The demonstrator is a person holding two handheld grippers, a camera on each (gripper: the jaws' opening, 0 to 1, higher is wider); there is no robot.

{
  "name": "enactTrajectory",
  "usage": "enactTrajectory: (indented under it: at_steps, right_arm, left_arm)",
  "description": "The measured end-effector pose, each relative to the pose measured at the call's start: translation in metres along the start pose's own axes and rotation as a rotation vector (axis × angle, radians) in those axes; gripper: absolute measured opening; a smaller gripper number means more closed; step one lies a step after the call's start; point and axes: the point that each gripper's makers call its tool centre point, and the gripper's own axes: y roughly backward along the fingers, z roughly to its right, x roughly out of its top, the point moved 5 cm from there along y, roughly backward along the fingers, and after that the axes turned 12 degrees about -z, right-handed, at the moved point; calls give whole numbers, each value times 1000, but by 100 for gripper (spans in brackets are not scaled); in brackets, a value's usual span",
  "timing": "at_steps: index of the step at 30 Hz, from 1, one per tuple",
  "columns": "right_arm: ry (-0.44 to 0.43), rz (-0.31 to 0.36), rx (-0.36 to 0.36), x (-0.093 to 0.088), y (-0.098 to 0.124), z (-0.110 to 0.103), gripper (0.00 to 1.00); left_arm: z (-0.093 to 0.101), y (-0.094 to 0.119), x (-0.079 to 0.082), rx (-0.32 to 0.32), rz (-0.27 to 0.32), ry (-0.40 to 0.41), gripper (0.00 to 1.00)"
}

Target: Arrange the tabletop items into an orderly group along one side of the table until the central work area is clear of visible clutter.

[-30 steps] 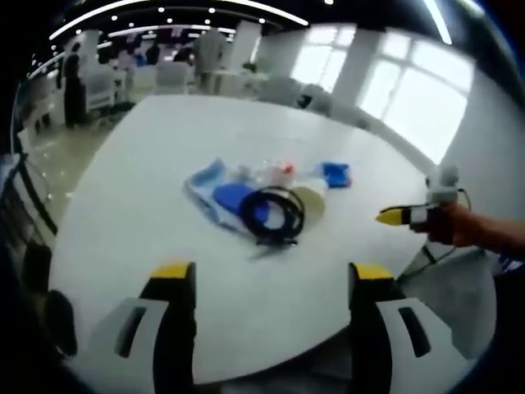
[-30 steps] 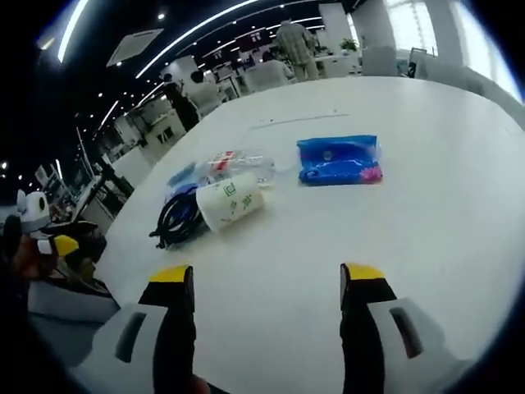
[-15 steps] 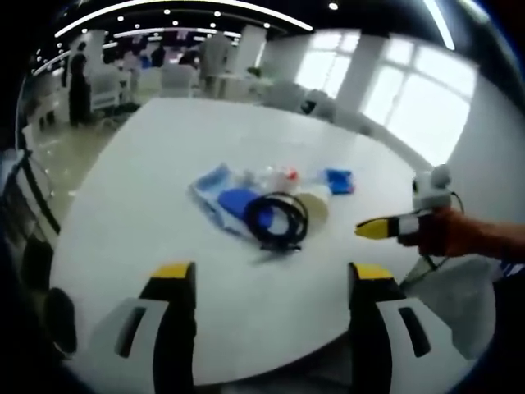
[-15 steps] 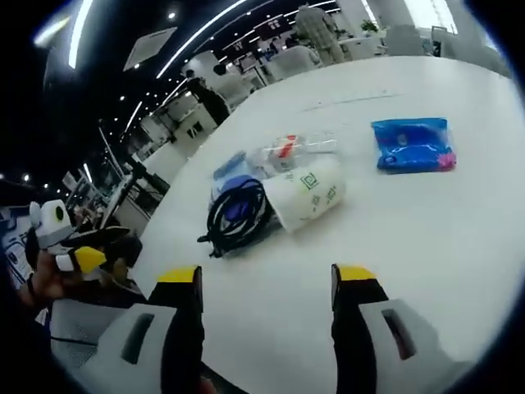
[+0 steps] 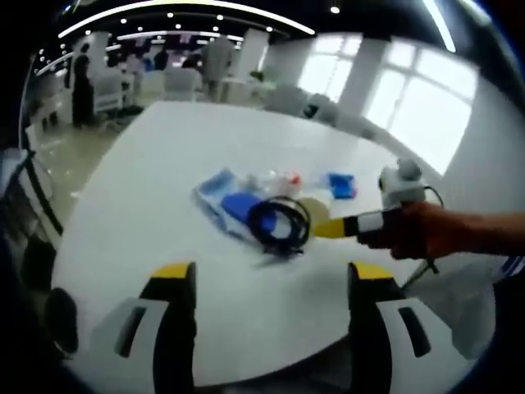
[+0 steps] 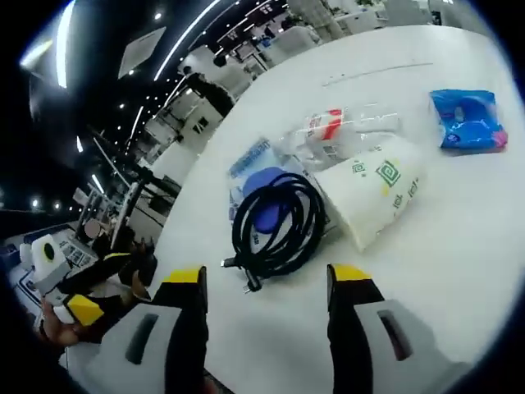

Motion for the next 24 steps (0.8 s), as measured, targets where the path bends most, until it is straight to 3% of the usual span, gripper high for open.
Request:
enactTrajectory:
  at_steps: [6,13,17,24]
  right_arm:
    - [-139,-13,-16,9,-17,7,56]
    - [-323,-46,-42,10,-25,13,32]
    - [-350,-47,-54,9,-24,16,23]
    - [-316,-20,-65,7,-11,11,9]
  left_arm:
    - [7,-1,2,-25,7,-25,74]
    - [9,-3,1,-44,3,-31,74]
    - [8,-4,2,-50,7,-17,73]
    - [8,-3,1,-49,4,-11,73]
